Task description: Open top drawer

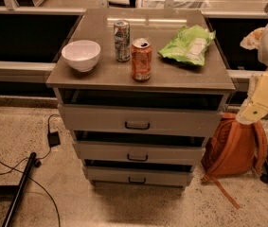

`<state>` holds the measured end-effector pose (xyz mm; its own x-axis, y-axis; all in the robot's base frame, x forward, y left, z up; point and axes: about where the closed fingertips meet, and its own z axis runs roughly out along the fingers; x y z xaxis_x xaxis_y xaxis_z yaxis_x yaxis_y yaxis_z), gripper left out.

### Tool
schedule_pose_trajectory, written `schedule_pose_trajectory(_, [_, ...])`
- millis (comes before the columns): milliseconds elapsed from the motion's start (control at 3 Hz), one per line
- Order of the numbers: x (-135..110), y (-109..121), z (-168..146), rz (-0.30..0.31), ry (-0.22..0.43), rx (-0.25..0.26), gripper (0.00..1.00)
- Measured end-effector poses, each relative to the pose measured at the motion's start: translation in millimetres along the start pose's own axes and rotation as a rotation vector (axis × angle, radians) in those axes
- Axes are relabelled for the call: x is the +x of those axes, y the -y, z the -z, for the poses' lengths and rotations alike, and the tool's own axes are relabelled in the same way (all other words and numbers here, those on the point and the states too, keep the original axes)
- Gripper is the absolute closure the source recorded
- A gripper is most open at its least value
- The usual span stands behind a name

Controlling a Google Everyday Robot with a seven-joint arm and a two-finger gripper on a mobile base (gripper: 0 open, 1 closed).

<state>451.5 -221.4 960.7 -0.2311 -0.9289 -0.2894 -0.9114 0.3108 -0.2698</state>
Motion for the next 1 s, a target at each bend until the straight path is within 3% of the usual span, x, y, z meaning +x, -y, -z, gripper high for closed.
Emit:
schedule_pose_trajectory(333, [0, 0, 0, 0.0, 0.0, 0.0, 0.0])
schedule_pose_trajectory(667, [4, -4, -40, 0.042, 0.016, -0.02, 0.0])
schedule_pose_trajectory(1000, [20, -24, -120, 0.154, 0.026, -0.069, 0.0])
